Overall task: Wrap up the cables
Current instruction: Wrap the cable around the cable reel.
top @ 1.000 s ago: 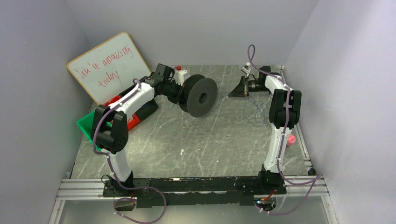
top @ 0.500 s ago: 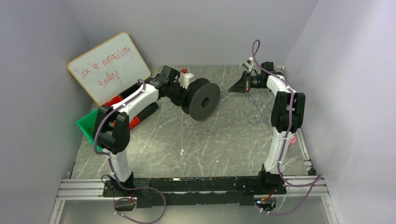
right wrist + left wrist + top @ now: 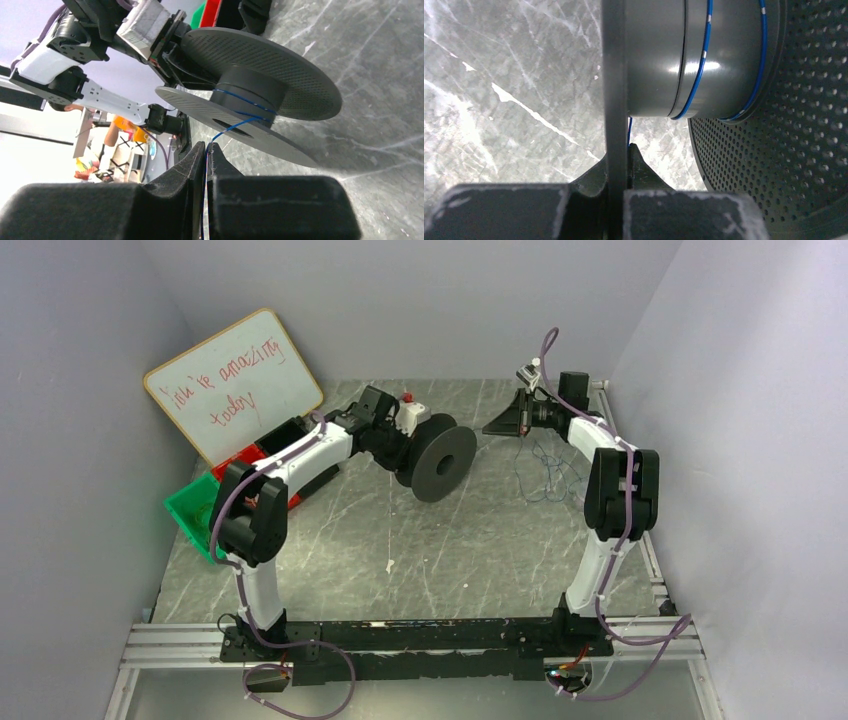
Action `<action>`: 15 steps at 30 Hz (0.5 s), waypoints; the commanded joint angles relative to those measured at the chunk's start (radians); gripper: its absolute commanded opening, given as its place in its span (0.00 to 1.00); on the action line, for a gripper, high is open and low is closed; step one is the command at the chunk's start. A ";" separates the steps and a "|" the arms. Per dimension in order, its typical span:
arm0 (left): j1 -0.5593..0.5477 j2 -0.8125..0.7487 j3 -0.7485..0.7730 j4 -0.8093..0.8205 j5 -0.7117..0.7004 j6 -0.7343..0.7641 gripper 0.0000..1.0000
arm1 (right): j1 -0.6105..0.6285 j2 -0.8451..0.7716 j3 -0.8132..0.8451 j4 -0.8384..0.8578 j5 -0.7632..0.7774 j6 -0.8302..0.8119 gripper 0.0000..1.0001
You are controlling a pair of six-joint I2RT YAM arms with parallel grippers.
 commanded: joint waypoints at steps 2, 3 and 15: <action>0.012 0.005 0.047 0.040 -0.066 -0.025 0.02 | 0.032 -0.083 -0.003 0.152 -0.024 0.088 0.11; 0.012 0.007 0.046 0.041 -0.070 -0.025 0.02 | 0.038 -0.087 0.005 0.129 -0.022 0.063 0.13; 0.012 0.051 0.061 0.051 -0.168 -0.074 0.02 | 0.140 -0.079 0.046 -0.061 -0.047 -0.118 0.14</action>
